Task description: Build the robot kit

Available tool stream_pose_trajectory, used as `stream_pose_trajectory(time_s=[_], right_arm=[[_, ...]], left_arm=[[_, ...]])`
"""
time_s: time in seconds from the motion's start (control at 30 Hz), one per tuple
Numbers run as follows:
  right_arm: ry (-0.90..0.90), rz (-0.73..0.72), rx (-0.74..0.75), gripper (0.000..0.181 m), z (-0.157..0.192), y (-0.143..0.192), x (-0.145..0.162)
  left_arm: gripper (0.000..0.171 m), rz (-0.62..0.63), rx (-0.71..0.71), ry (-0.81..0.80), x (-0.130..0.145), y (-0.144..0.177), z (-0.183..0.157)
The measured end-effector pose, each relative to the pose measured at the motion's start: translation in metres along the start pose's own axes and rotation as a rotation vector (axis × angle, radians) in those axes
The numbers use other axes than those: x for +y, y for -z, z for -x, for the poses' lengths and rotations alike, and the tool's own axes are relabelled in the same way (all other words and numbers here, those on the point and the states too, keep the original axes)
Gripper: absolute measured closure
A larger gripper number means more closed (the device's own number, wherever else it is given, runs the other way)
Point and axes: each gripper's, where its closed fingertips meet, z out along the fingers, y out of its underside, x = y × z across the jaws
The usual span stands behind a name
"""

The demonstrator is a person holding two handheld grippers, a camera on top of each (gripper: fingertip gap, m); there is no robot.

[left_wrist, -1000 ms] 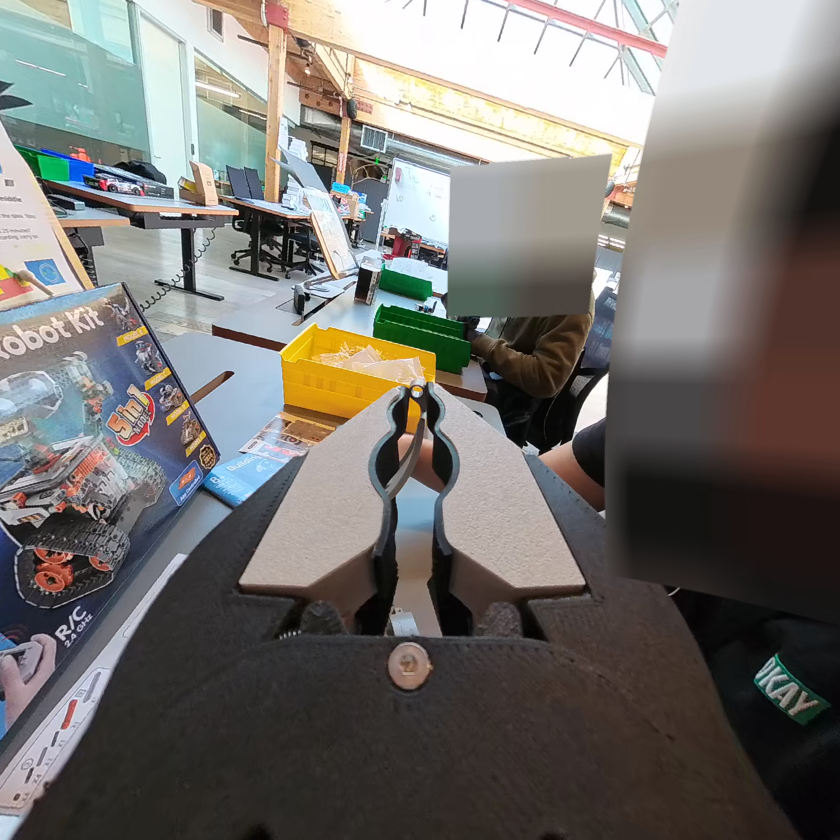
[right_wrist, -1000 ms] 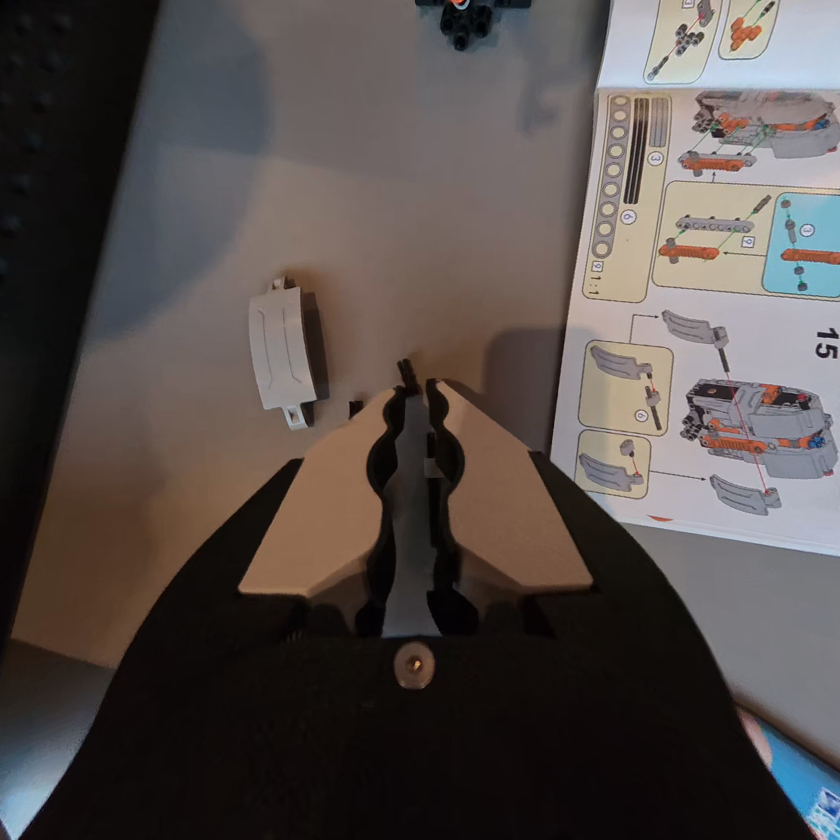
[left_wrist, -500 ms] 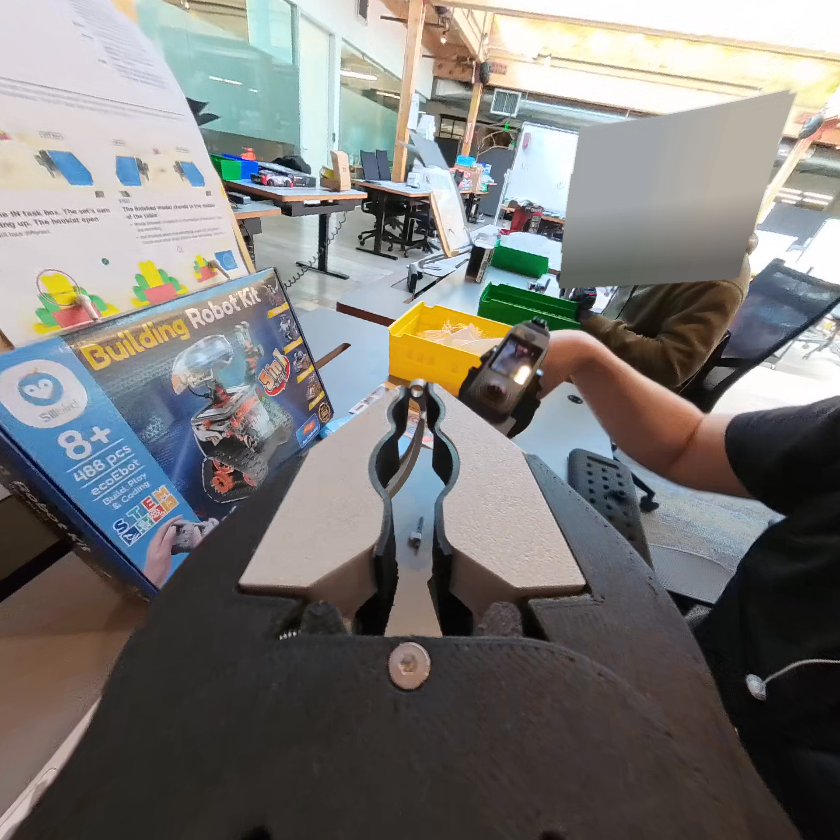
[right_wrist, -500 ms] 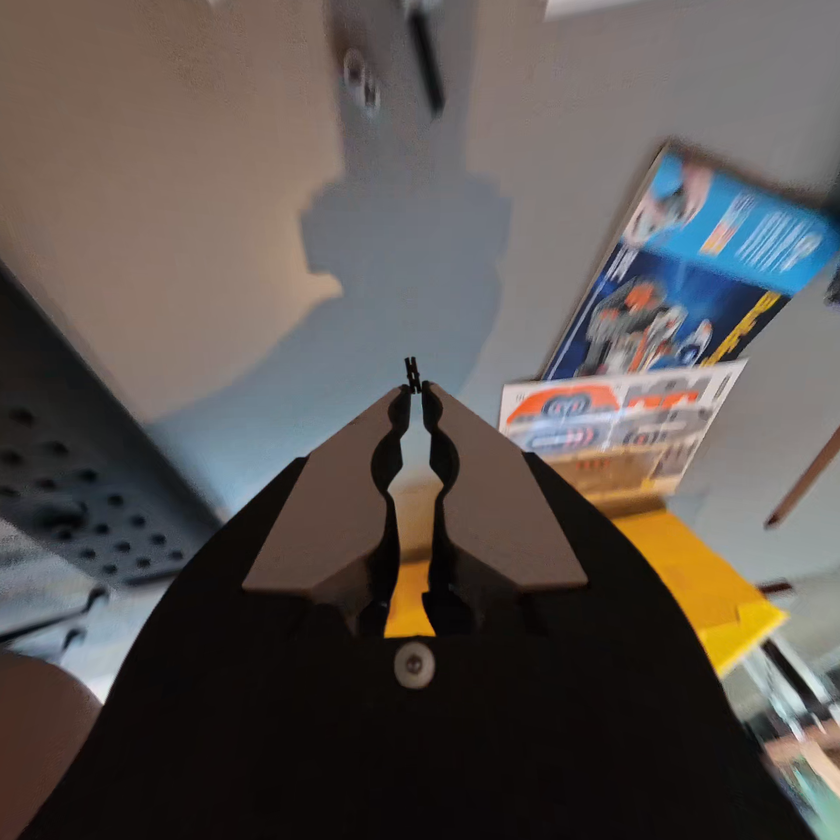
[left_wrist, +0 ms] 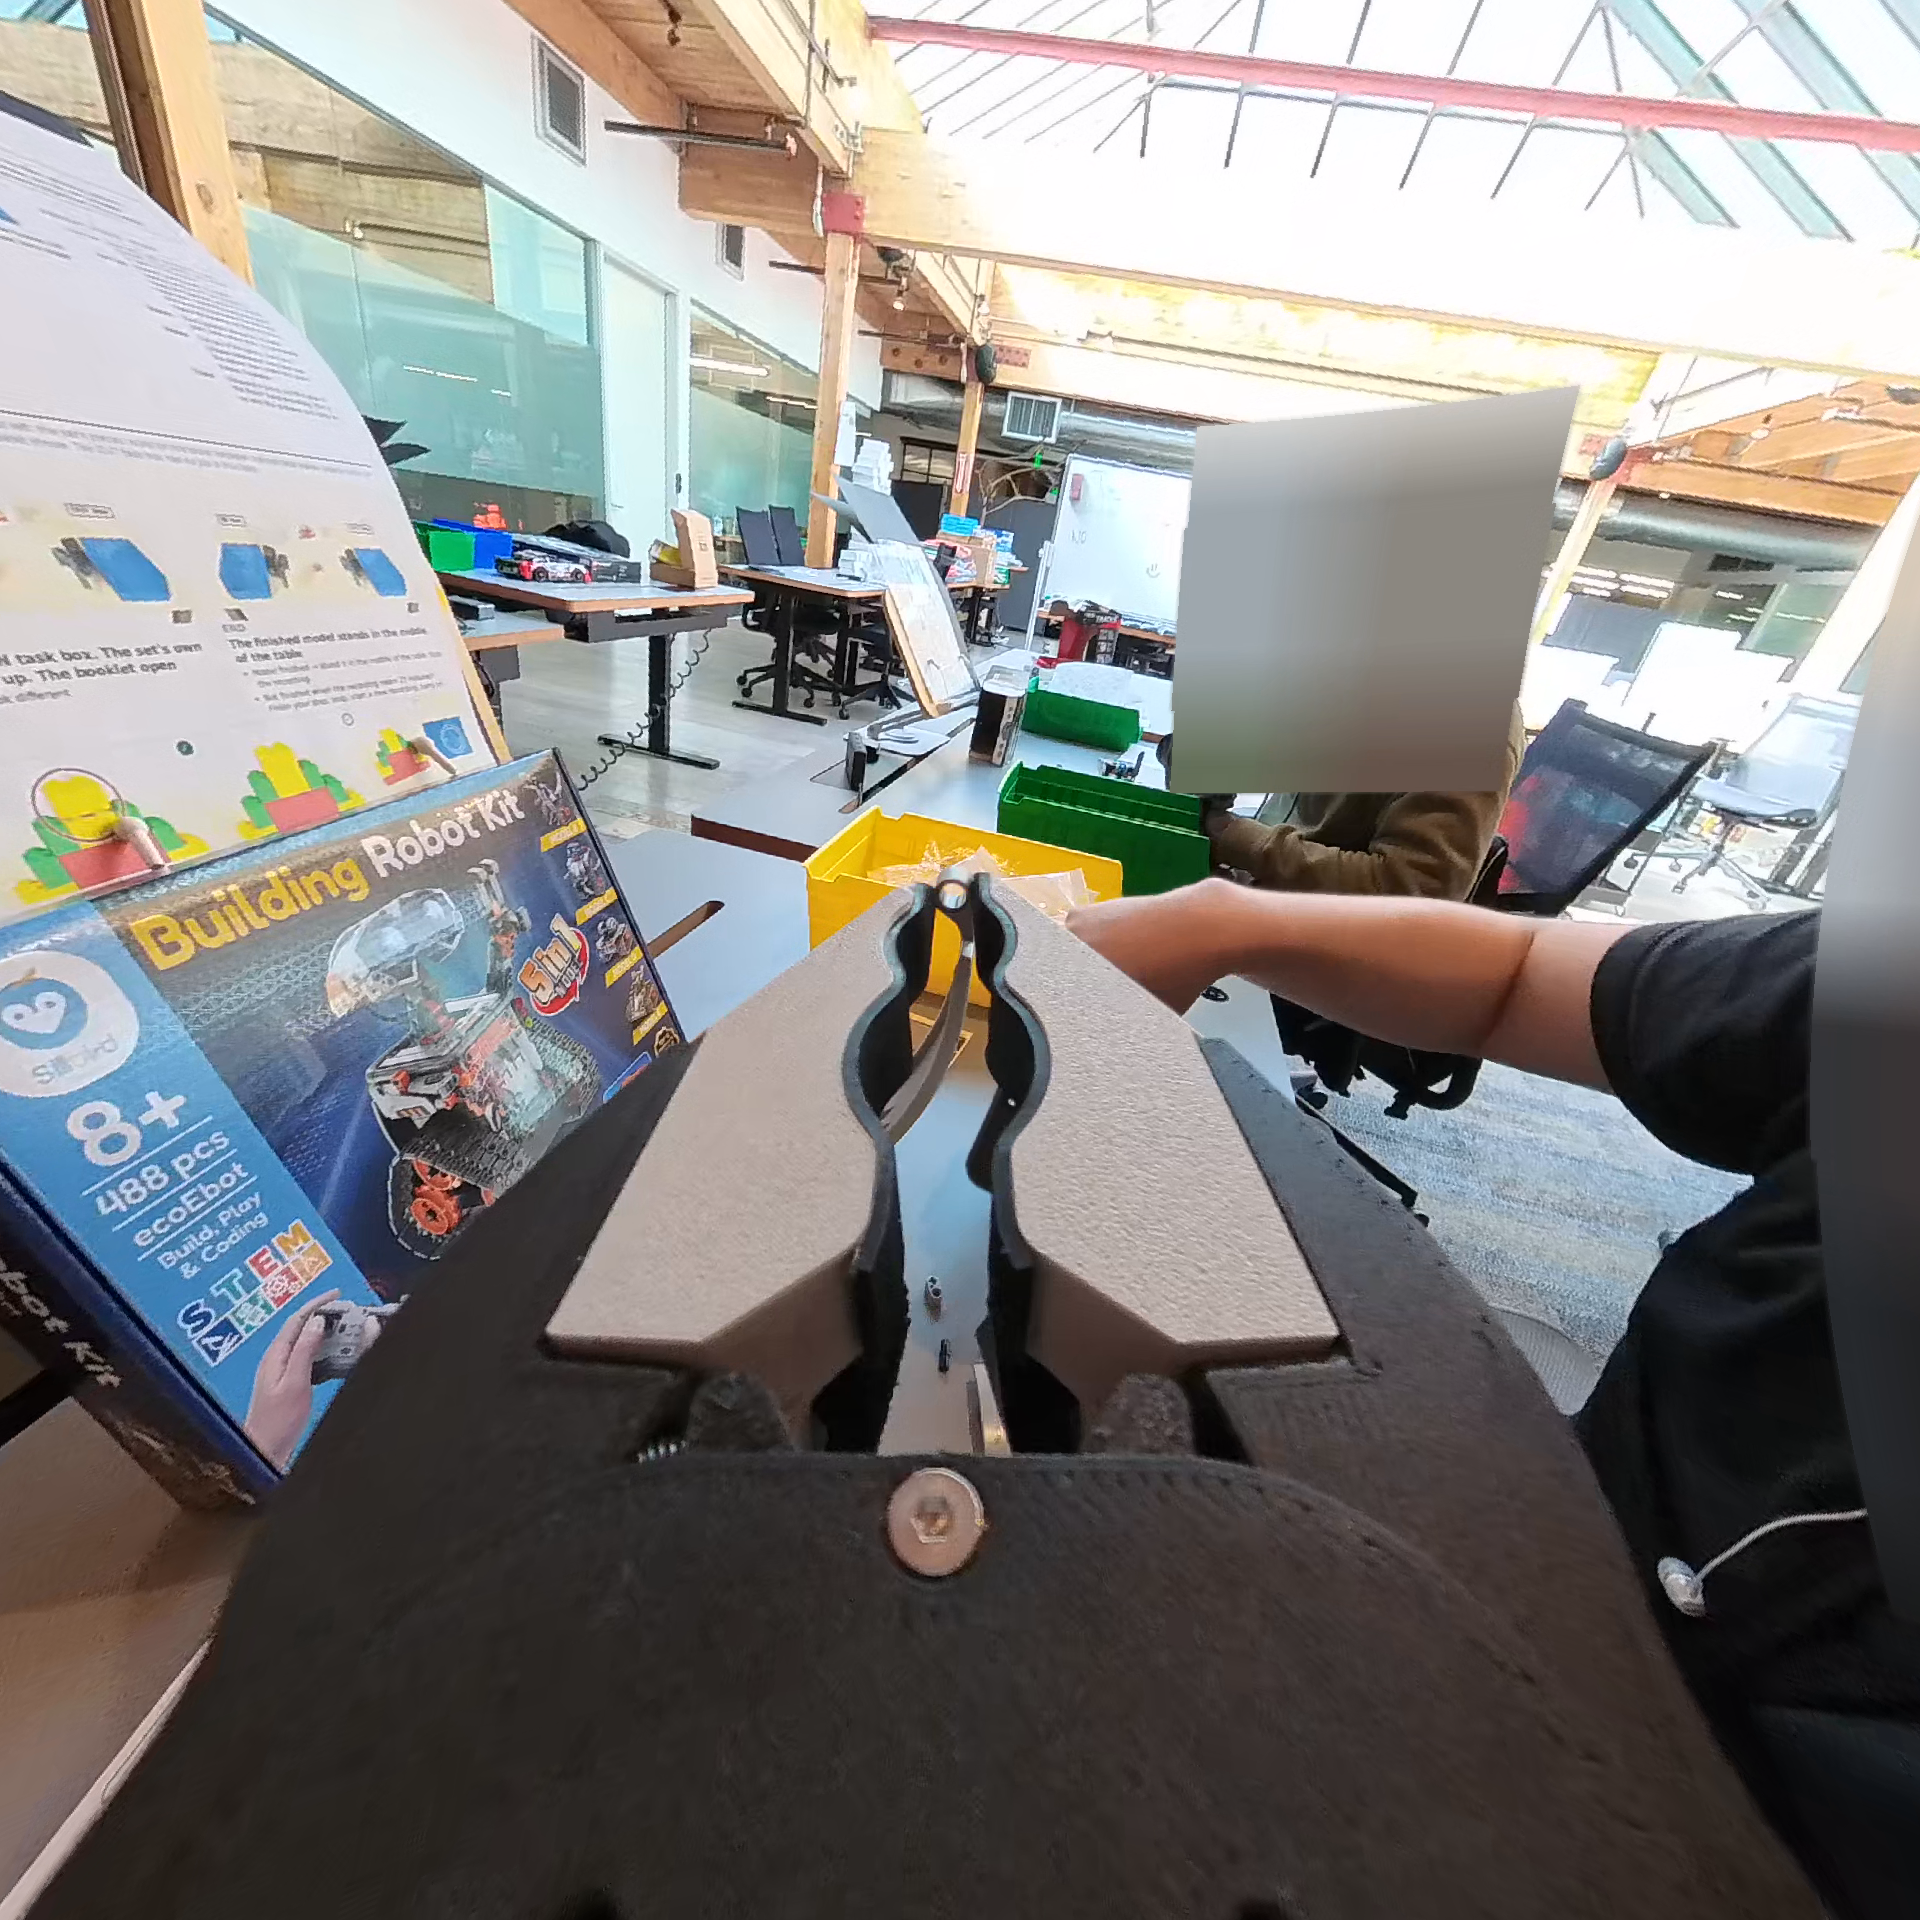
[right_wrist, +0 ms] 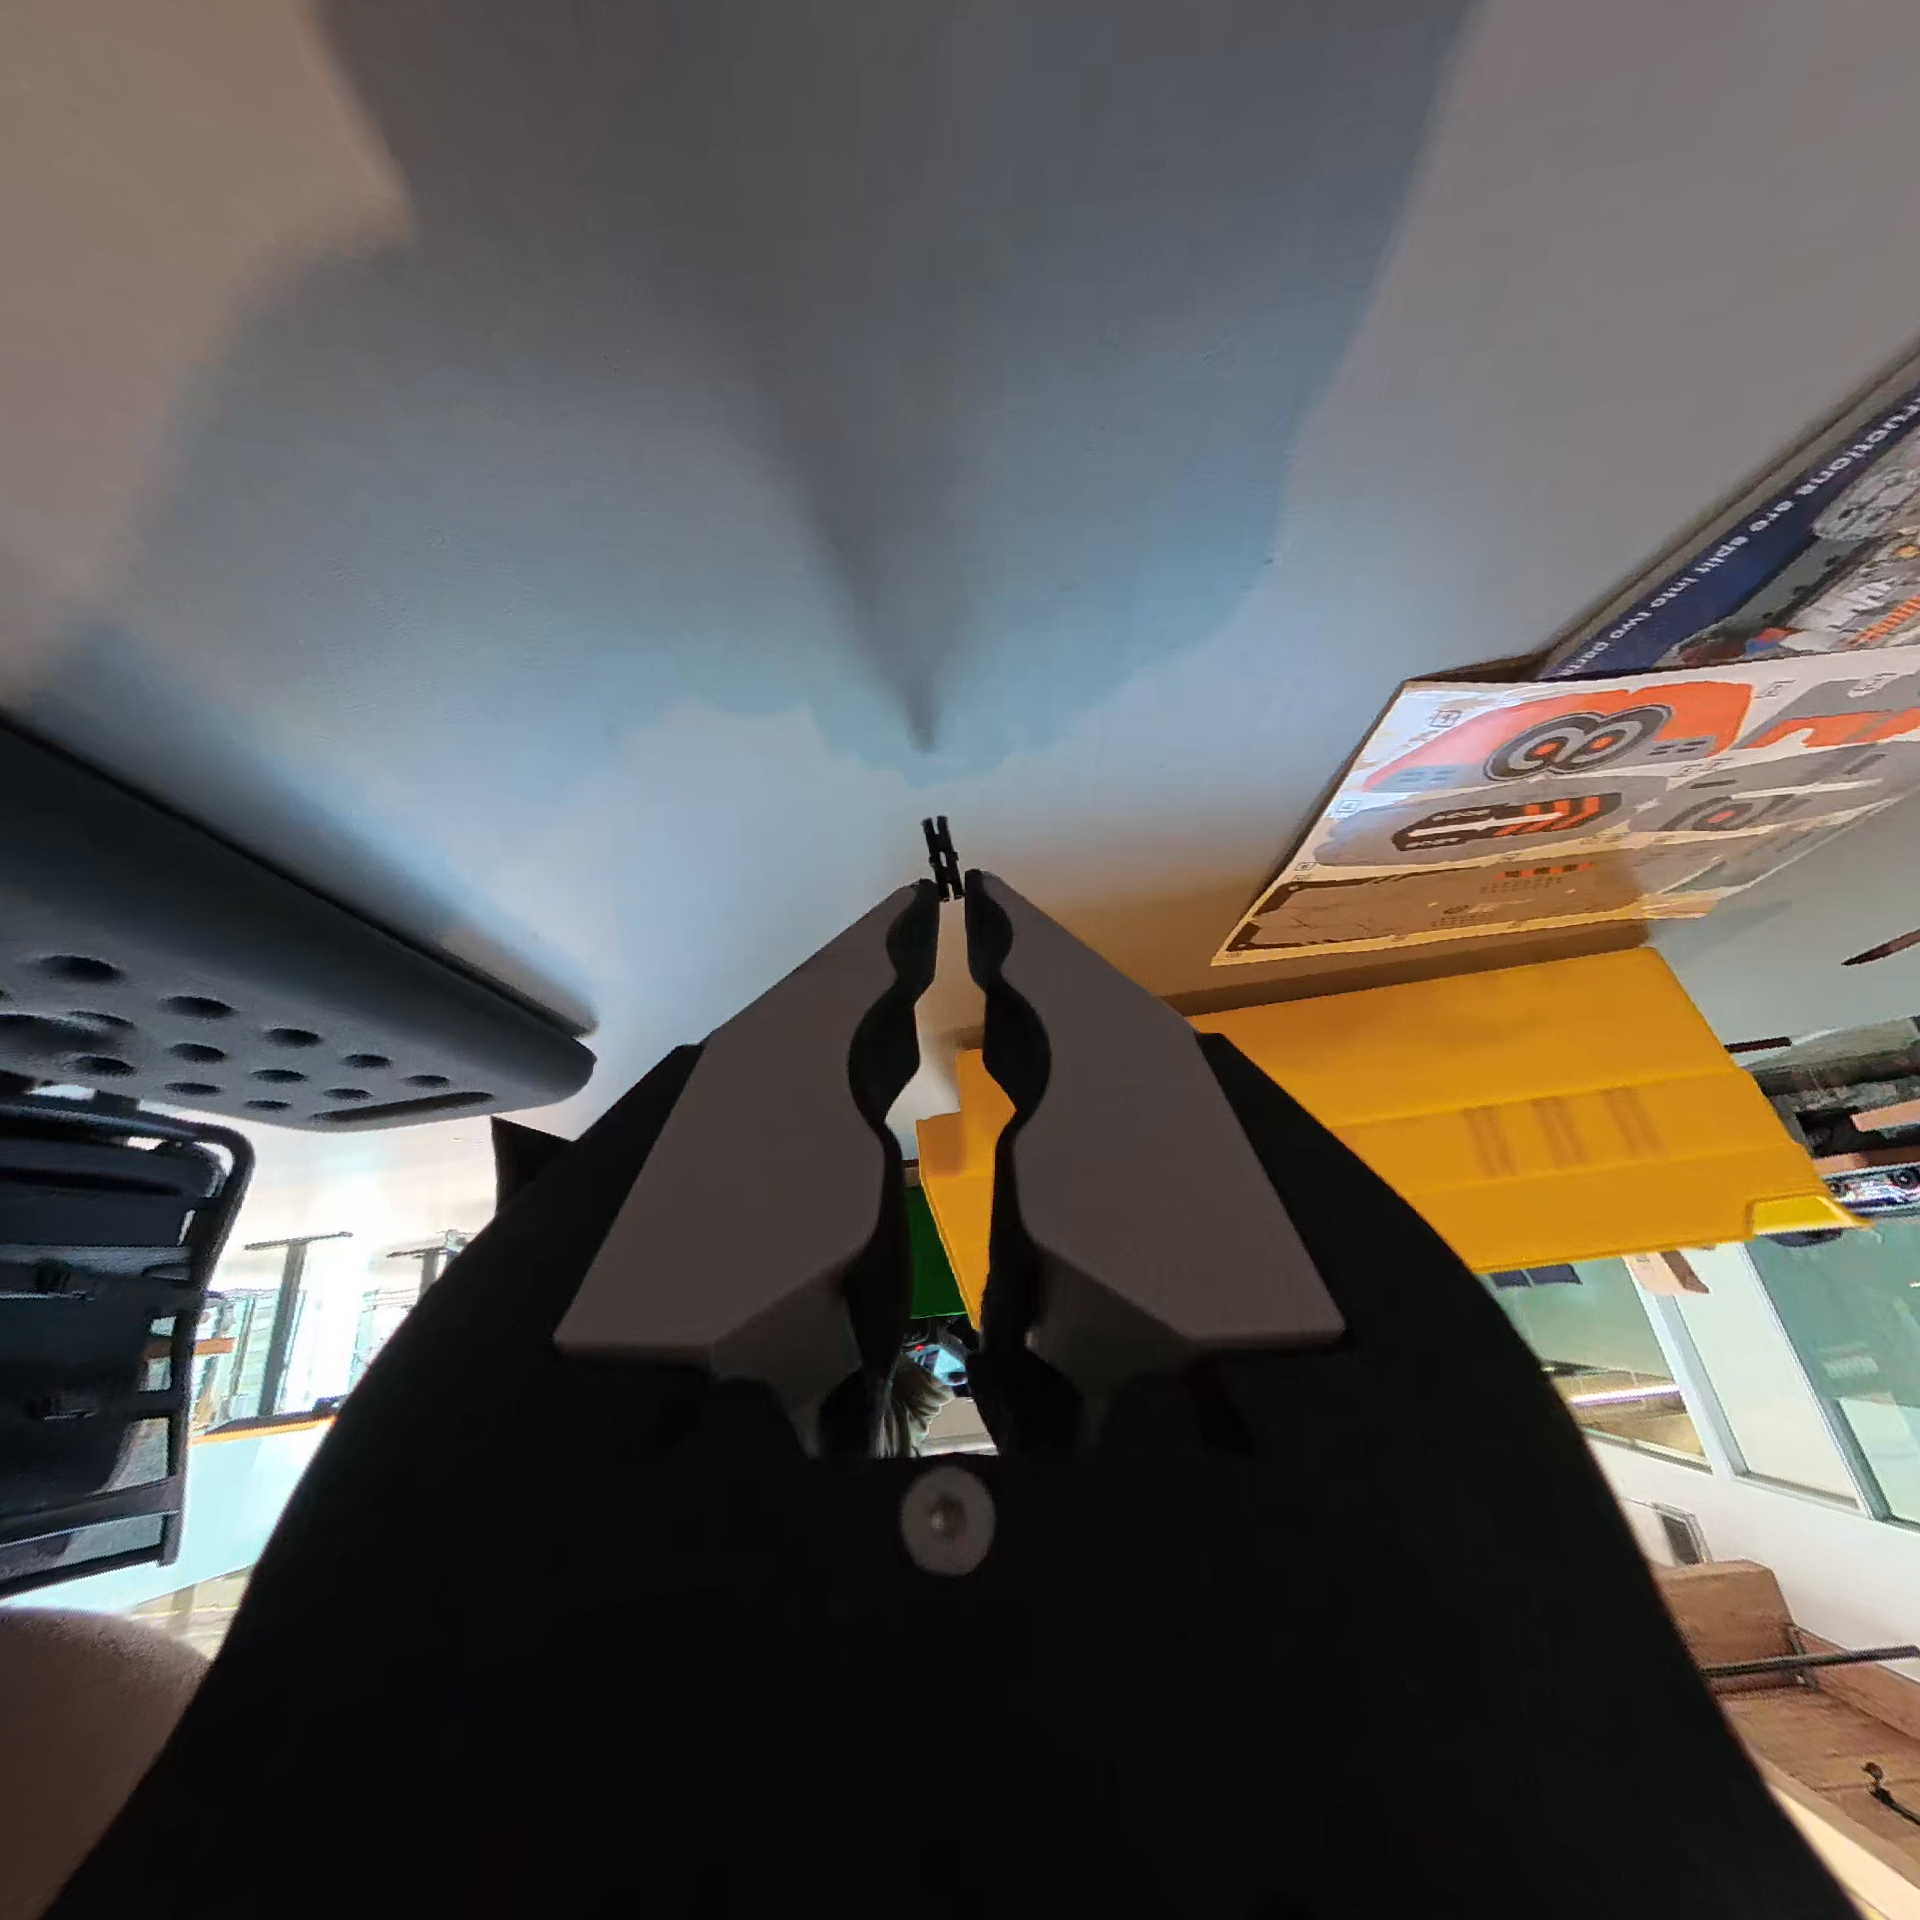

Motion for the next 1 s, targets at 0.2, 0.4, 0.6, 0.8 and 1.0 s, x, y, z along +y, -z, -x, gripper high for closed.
stream_pose_trajectory(time_s=[0.2,0.4,0.6,0.8,1.0], right_arm=[[-0.013,0.019,-0.02,0.177,0.0049,-0.0084,-0.0022],[-0.018,0.035,-0.03,0.177,0.0061,-0.0074,-0.003],[-0.01,0.033,-0.038,0.176,0.0083,-0.0051,-0.0047],[-0.021,0.018,-0.044,0.176,0.0087,-0.0053,-0.0063],[-0.039,0.048,-0.027,0.177,0.0069,-0.005,-0.0033]], left_arm=[[0.167,-0.008,0.013,0.0,-0.0015,0.001,-0.0026],[0.167,-0.013,0.019,0.002,-0.002,0.0019,-0.0033],[0.167,-0.015,0.038,0.007,-0.0023,0.0004,-0.0058],[0.167,-0.022,0.055,0.007,-0.0039,0.001,-0.0091],[0.167,-0.029,0.057,0.011,-0.0051,0.0024,-0.0092]])
